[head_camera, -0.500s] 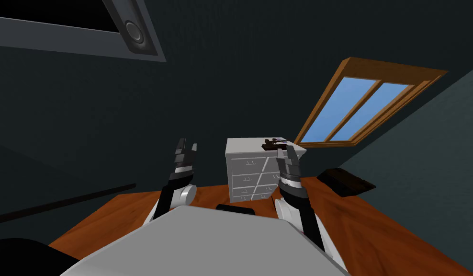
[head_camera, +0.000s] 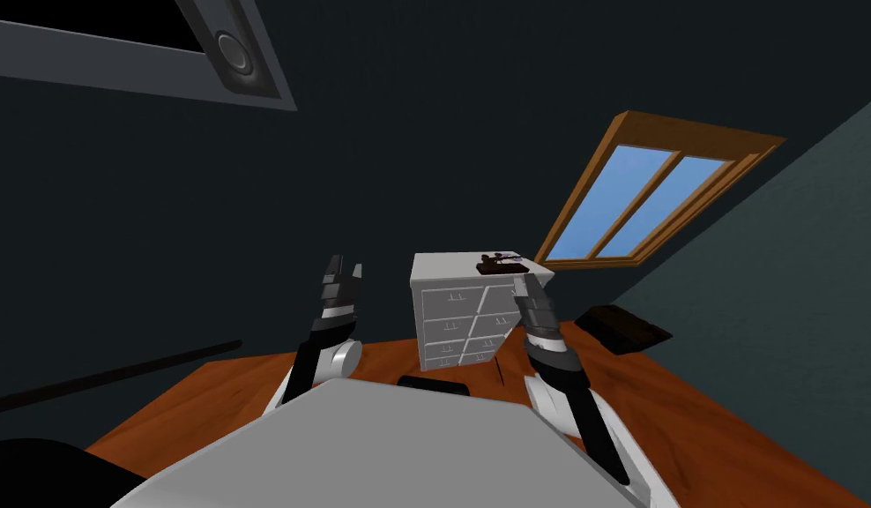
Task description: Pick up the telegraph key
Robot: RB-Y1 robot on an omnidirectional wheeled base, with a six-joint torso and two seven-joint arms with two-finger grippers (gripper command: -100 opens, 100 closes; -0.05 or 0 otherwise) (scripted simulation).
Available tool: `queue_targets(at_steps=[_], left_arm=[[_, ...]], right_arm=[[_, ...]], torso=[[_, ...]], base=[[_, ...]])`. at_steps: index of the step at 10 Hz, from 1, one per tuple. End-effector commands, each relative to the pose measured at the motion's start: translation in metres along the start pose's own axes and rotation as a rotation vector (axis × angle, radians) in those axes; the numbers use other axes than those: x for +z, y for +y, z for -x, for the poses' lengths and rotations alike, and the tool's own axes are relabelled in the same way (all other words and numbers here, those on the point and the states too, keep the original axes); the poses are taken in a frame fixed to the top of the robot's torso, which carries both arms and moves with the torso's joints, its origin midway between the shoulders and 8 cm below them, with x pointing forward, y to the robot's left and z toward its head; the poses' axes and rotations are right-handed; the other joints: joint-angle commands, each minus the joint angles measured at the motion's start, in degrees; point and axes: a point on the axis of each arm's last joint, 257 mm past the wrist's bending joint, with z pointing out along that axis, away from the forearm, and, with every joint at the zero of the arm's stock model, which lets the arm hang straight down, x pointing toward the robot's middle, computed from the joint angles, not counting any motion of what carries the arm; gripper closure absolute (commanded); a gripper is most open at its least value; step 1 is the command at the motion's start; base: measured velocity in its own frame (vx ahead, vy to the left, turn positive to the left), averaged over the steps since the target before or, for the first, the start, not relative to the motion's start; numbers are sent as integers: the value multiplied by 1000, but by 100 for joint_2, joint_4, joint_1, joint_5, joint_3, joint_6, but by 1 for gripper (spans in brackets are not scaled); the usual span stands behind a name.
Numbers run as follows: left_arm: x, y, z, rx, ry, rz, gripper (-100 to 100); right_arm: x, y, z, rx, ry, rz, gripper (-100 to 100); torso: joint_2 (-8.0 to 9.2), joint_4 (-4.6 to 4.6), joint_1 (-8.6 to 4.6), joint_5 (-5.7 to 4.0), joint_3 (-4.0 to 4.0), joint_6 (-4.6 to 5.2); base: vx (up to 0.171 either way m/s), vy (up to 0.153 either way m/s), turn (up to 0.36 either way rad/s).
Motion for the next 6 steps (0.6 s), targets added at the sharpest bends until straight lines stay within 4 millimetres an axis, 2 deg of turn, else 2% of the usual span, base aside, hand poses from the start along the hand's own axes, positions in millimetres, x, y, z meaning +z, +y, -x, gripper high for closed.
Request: queue_targets(at_steps=[1, 6], left_arm=[[0, 0, 0, 0, 0, 0, 0], [0, 0, 0, 0, 0, 0, 0]], right_arm=[[-2, -2, 0, -28, 29, 1, -100], [-11, -15, 7, -175, 163, 4, -100]], torso=[[0, 0, 0, 0, 0, 0], [2, 1, 5, 1, 1, 0]], base=[[-32, -36, -12], [-36, -45, -40]])
